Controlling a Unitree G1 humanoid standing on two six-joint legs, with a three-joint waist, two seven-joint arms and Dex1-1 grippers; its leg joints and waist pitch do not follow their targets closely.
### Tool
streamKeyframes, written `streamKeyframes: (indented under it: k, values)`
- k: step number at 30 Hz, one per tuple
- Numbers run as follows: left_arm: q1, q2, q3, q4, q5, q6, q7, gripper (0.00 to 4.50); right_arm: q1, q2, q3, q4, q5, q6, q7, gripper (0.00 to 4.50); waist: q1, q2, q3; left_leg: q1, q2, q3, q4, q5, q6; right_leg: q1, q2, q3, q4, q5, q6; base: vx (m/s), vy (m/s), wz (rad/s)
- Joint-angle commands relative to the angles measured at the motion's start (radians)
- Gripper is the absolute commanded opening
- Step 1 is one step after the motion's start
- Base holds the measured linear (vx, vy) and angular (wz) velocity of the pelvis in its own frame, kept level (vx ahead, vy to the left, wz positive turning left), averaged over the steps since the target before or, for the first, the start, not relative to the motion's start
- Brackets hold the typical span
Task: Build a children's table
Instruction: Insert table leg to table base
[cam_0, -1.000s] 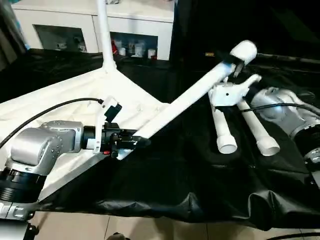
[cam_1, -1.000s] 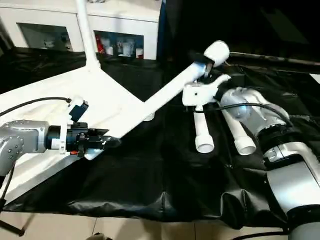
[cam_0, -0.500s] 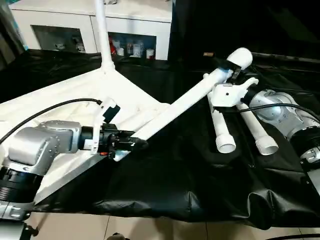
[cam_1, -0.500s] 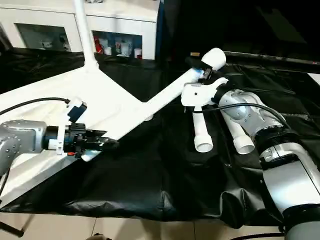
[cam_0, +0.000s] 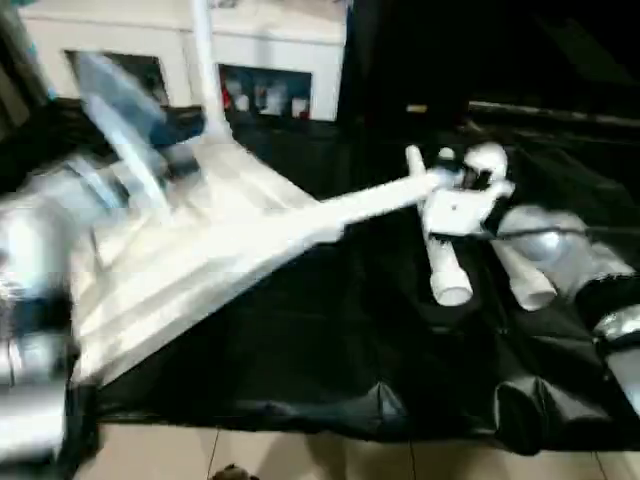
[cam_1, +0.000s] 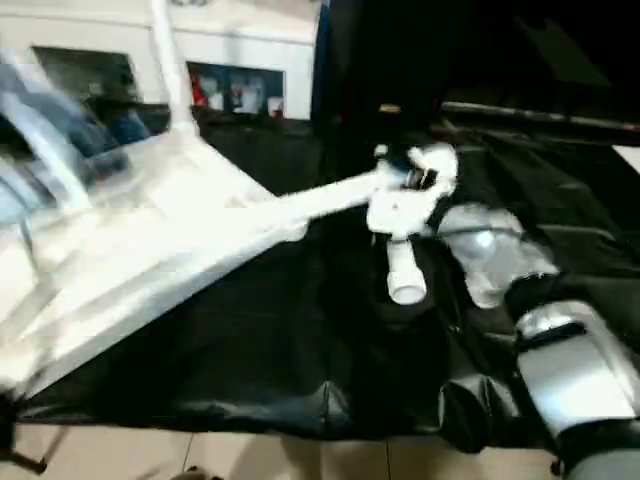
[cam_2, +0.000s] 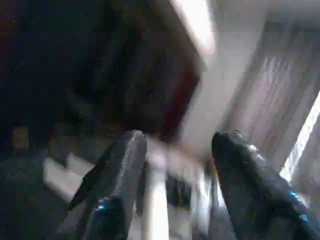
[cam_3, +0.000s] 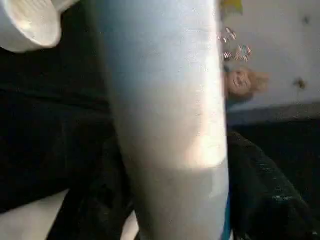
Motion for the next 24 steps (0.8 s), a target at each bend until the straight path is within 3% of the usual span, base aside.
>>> streamKeyframes:
  k: [1,4,6,7,8,10,12,13,14,16,18,19,20,22,24]
  values:
    - [-0.004,-0.017,0.065,0.075,-0.051,-0.027,0.061,2.64,-0.006,-0.009,-0.045,0.008,0.046,0.026,0.012,2.16,0.002,0.002,-0.079,0.009,-0.002,0.004,-0.052,-0.205,0.0,0.065,-0.043,0.05,-0.066,-0.087,-0.186,0.0,0.0,0.0]
    - [-0.037,-0.043,0.104,0.132,-0.024,-0.131,0.175,2.64,-0.001,0.018,-0.109,0.019,0.132,0.075,0.058,2.0,0.003,0.006,-0.08,0.014,0.004,0.003,-0.053,-0.227,0.015,0.061,-0.042,0.051,-0.068,-0.087,-0.193,0.0,0.0,0.0]
    - [-0.049,-0.049,0.088,0.16,0.054,-0.196,0.233,2.64,-0.001,0.029,-0.132,0.025,0.165,0.086,0.08,1.91,0.006,0.008,-0.082,0.016,0.008,0.0,-0.055,-0.224,0.02,0.06,-0.045,0.05,-0.067,-0.076,-0.195,0.0,0.0,0.0]
    - [-0.059,-0.052,0.053,0.197,0.165,-0.281,0.301,2.64,0.003,0.048,-0.162,0.027,0.22,0.09,0.114,1.9,0.006,0.007,-0.082,0.016,0.011,-0.001,-0.056,-0.227,0.028,0.06,-0.045,0.05,-0.069,-0.072,-0.193,0.0,0.0,0.0]
    - [-0.065,-0.053,0.038,0.215,0.215,-0.32,0.332,2.64,0.004,0.058,-0.176,0.029,0.246,0.091,0.131,1.9,0.008,0.007,-0.082,0.017,0.012,-0.001,-0.056,-0.226,0.033,0.06,-0.049,0.05,-0.068,-0.074,-0.19,0.0,0.0,0.0]
    - [-0.053,-0.049,-0.052,0.225,0.323,-0.395,0.33,2.64,0.013,0.121,-0.285,0.003,0.427,0.15,0.254,1.88,0.011,0.007,-0.084,0.015,0.015,-0.002,-0.057,-0.212,0.038,0.063,-0.055,0.052,-0.066,-0.067,-0.193,0.0,0.0,0.0]
    - [-0.029,-0.06,-0.13,0.185,0.379,-0.425,0.323,2.64,0.02,0.189,-0.383,-0.065,0.612,0.266,0.401,1.87,0.012,0.009,-0.086,0.015,0.021,-0.004,-0.06,-0.201,0.075,0.066,-0.058,0.052,-0.062,-0.026,-0.212,0.0,0.0,0.0]
    - [-0.021,-0.071,-0.147,0.163,0.378,-0.42,0.323,2.64,0.022,0.211,-0.412,-0.098,0.672,0.324,0.448,1.87,0.014,0.009,-0.087,0.015,0.022,-0.004,-0.06,-0.176,0.089,0.067,-0.056,0.05,-0.057,0.017,-0.238,0.0,0.0,0.0]
    - [-0.014,-0.083,-0.163,0.14,0.374,-0.411,0.319,2.64,0.022,0.234,-0.437,-0.132,0.732,0.392,0.492,1.86,0.018,0.018,-0.089,0.014,0.026,-0.005,-0.058,-0.15,0.092,0.066,-0.057,0.048,-0.053,0.061,-0.267,0.0,0.0,0.0]
    - [-0.006,-0.102,-0.187,0.122,0.377,-0.407,0.316,2.64,0.02,0.265,-0.472,-0.176,0.813,0.495,0.55,1.86,0.026,0.018,-0.091,0.016,0.027,-0.004,-0.056,-0.132,0.091,0.064,-0.057,0.046,-0.05,0.09,-0.294,0.0,0.0,0.0]
    - [0.006,-0.118,-0.219,0.102,0.387,-0.391,0.312,2.64,0.027,0.286,-0.478,-0.22,0.871,0.593,0.604,1.86,0.031,0.018,-0.091,0.018,0.027,-0.003,-0.057,-0.143,0.085,0.064,-0.057,0.046,-0.051,0.077,-0.296,0.0,0.0,0.0]
    - [0.021,-0.144,-0.251,0.073,0.387,-0.36,0.302,2.64,0.046,0.309,-0.471,-0.284,0.942,0.718,0.675,1.86,0.036,0.017,-0.09,0.017,0.026,-0.003,-0.059,-0.156,0.067,0.066,-0.06,0.046,-0.055,0.044,-0.288,0.0,0.0,0.0]
    - [0.021,-0.144,-0.251,0.073,0.387,-0.36,0.302,2.64,0.046,0.309,-0.471,-0.284,0.942,0.718,0.675,1.86,0.041,0.017,-0.089,0.018,0.026,-0.003,-0.059,-0.161,0.06,0.067,-0.062,0.047,-0.056,0.025,-0.283,0.0,0.0,0.0]
    - [0.041,-0.19,-0.278,0.014,0.348,-0.317,0.273,2.64,0.088,0.322,-0.459,-0.406,1.067,0.954,0.779,1.86,0.042,0.014,-0.085,0.02,0.026,-0.002,-0.063,-0.169,0.056,0.069,-0.059,0.048,-0.062,-0.002,-0.274,0.0,0.0,0.0]
    - [0.049,-0.223,-0.277,-0.032,0.29,-0.277,0.26,2.64,0.12,0.319,-0.456,-0.499,1.155,1.125,0.836,1.86,0.054,0.016,-0.089,0.019,0.028,-0.003,-0.061,-0.156,0.052,0.065,-0.064,0.048,-0.06,0.004,-0.276,0.0,0.0,0.0]
